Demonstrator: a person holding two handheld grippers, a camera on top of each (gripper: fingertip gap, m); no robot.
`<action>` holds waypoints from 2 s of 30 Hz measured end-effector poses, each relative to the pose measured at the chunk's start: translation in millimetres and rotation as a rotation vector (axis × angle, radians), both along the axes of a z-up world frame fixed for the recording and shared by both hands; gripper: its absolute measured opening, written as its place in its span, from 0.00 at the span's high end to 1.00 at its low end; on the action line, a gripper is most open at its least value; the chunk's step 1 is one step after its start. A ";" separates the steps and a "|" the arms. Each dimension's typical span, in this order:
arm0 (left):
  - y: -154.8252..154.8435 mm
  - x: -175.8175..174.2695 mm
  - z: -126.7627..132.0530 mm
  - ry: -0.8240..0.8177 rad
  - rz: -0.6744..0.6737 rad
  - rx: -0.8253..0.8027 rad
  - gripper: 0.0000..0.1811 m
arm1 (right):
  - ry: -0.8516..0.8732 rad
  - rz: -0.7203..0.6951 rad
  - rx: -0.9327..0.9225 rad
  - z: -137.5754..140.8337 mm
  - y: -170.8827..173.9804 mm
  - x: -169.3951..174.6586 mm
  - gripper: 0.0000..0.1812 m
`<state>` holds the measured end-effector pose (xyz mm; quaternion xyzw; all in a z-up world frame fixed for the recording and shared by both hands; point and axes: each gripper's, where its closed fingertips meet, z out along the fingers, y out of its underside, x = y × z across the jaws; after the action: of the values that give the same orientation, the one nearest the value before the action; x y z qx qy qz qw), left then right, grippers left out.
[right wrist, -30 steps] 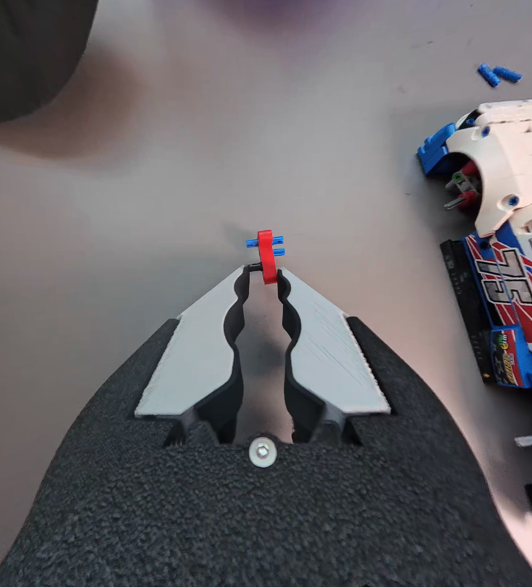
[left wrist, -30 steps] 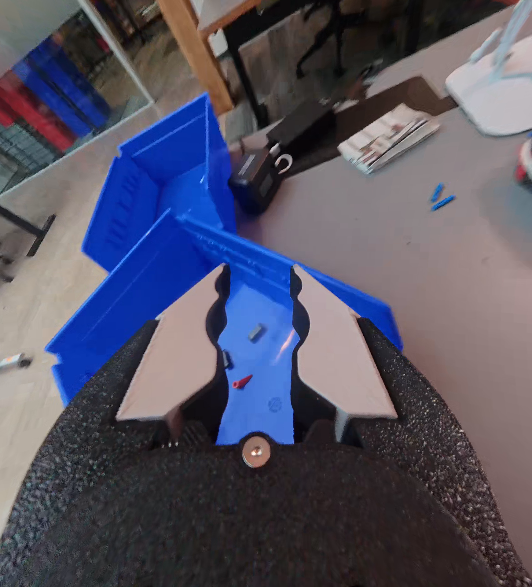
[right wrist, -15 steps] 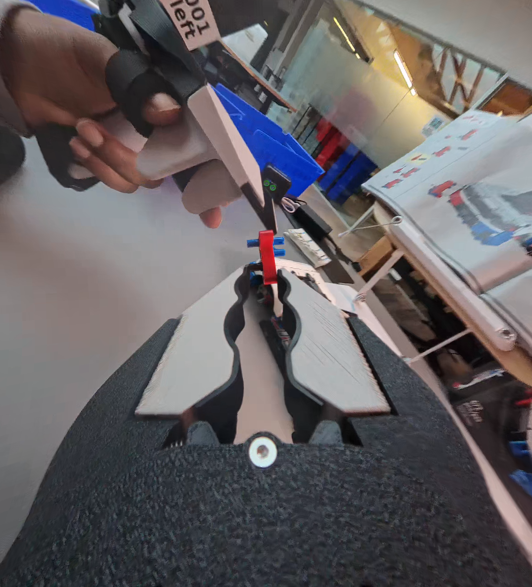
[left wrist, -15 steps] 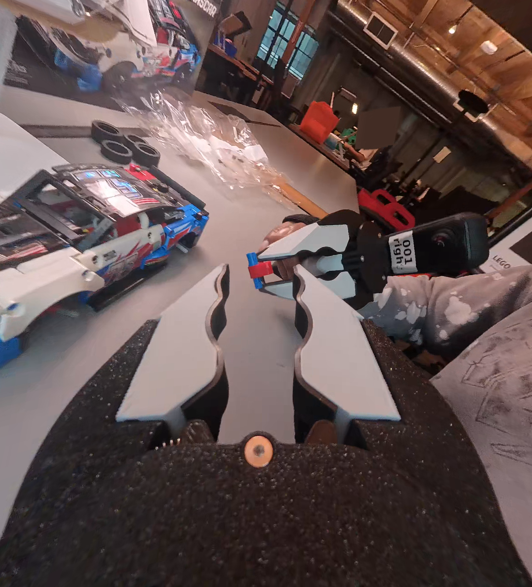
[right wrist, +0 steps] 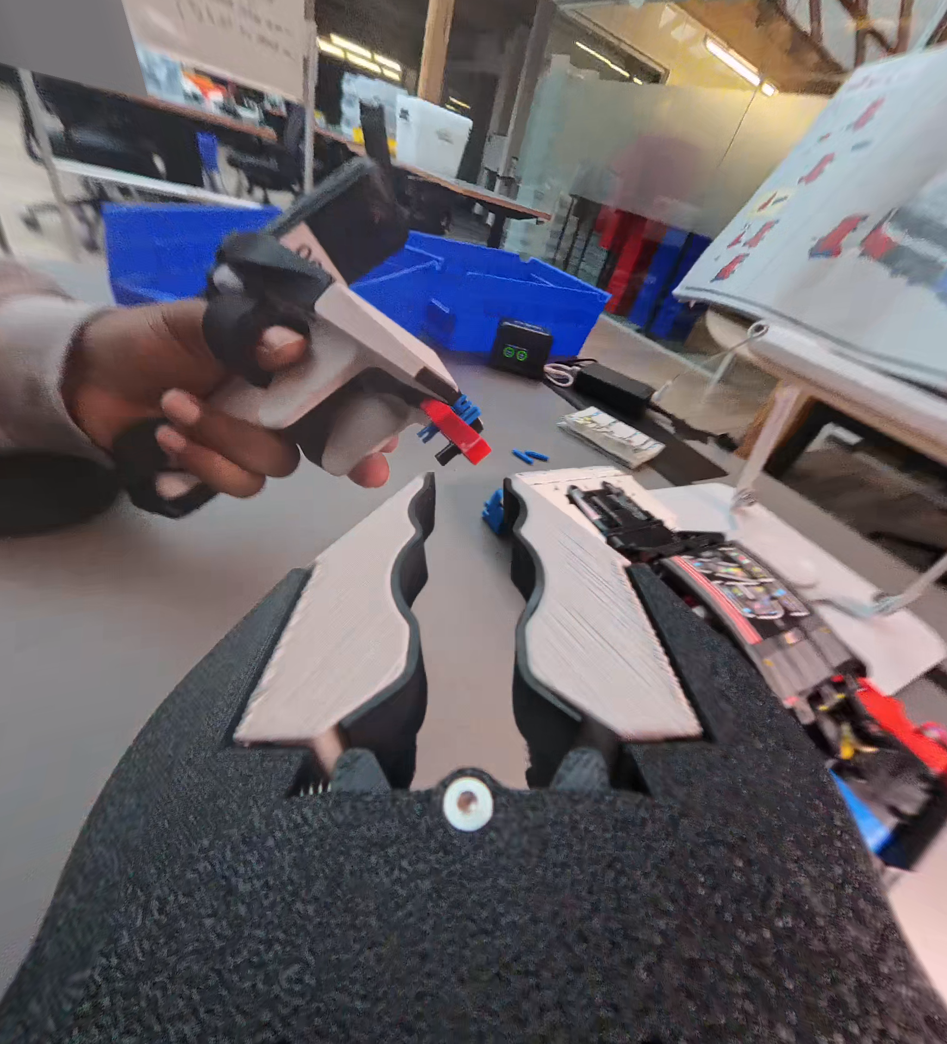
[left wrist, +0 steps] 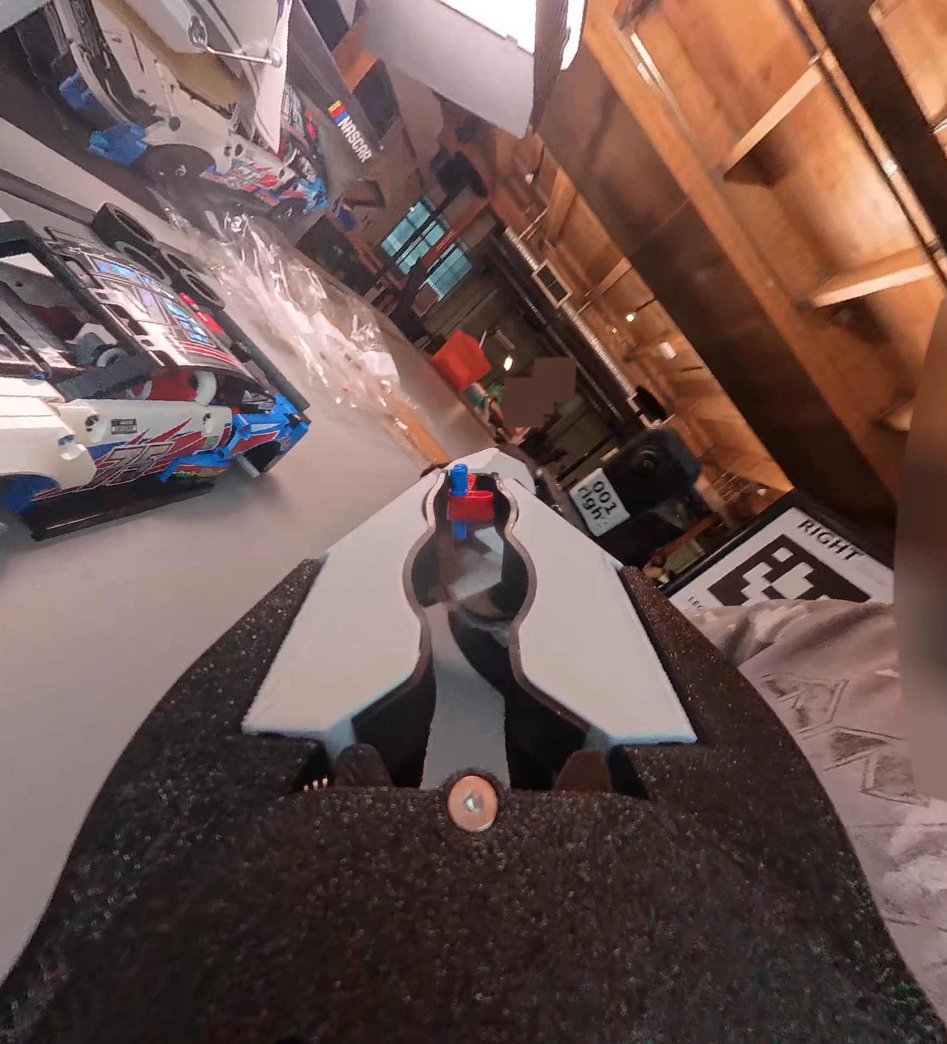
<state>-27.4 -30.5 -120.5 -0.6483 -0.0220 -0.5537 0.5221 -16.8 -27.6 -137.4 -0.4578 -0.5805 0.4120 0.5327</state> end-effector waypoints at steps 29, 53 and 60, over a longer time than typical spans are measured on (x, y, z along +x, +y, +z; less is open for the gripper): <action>-17.8 29.0 6.3 0.200 -0.063 0.192 0.94 | -0.062 0.329 -0.496 -0.1 -37.3 6.0 0.99; -17.0 12.6 25.8 -0.008 -0.019 0.233 0.99 | 0.039 0.333 -0.662 20.8 -34.7 -1.7 0.98; -19.9 25.6 2.1 0.215 -0.131 0.182 0.90 | -0.088 0.342 -0.503 18.4 -22.4 17.3 0.99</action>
<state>-1.8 -50.4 -118.4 -0.6540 0.1269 -0.5137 0.5407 0.5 -50.0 -119.0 -0.4881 -0.5515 0.6063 0.3001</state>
